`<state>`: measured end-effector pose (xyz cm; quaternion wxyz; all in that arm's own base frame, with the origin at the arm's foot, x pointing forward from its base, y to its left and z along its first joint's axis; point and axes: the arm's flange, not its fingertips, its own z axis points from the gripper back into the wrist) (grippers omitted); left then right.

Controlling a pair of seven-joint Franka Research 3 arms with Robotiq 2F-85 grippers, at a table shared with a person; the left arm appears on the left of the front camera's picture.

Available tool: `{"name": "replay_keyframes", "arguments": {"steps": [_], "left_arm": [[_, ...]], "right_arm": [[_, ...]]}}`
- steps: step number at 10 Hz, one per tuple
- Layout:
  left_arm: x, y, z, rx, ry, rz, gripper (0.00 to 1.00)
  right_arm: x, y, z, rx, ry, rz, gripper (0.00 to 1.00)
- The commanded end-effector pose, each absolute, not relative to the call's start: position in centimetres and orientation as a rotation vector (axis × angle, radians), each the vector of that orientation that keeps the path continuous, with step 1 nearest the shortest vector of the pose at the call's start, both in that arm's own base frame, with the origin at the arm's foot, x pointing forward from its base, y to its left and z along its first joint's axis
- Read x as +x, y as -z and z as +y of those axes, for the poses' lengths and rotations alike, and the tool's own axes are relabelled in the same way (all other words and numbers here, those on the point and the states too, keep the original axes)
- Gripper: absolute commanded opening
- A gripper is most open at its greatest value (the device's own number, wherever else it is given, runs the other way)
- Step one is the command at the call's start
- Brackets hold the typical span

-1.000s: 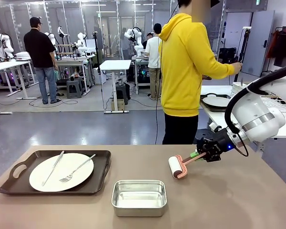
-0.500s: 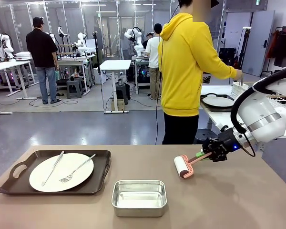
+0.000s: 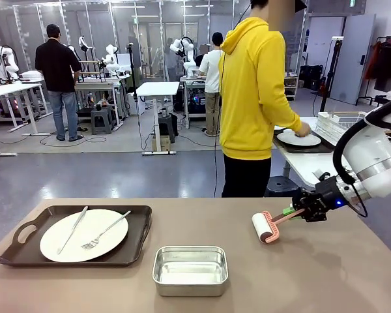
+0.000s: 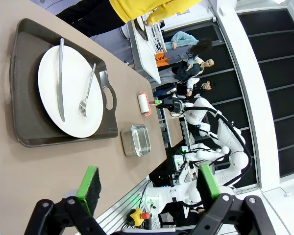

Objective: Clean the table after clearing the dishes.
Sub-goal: When the left (or right) Handle tray is removed, use the left hand (or right hand) to clean the left (or right) side of the table with the Lint Roller.

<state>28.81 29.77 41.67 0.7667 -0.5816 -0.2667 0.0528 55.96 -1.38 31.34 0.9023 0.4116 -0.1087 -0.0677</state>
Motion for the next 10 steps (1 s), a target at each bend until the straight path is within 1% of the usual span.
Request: {"name": "replay_keyframes", "arguments": {"steps": [1,3,4,5,6,7,8,10], "left_arm": [[28.6,-41.9,29.9,-1.262,-0.109,-0.586,1.0],[28.6,-41.9,29.9,-1.262,-0.109,-0.586,1.0],[28.6,-41.9,29.9,-1.262,-0.109,-0.586,1.0],[28.6,-41.9,29.9,-1.262,-0.109,-0.586,1.0],[28.6,-41.9,29.9,-1.262,-0.109,-0.586,1.0],[28.6,-41.9,29.9,-1.262,-0.109,-0.586,1.0],[28.6,-41.9,29.9,-1.262,-0.109,-0.586,1.0],[28.6,-41.9,29.9,-1.262,-0.109,-0.586,1.0]], "right_arm": [[54.7,-29.5,-3.8,0.766,0.162,-0.25,0.0],[54.6,-29.8,-5.9,0.758,0.198,-0.276,0.0],[54.7,-29.8,-7.0,0.731,0.219,-0.289,0.02],[54.7,-29.7,-8.1,0.732,0.216,-0.288,0.02],[54.7,-29.7,-9.4,0.725,0.219,-0.295,0.0],[54.5,-29.7,-10.7,0.71,0.227,-0.307,0.02],[54.2,-29.6,-12.1,0.7,0.242,-0.315,0.0],[53.9,-29.3,-14.5,0.695,0.276,-0.33,0.0]]}}
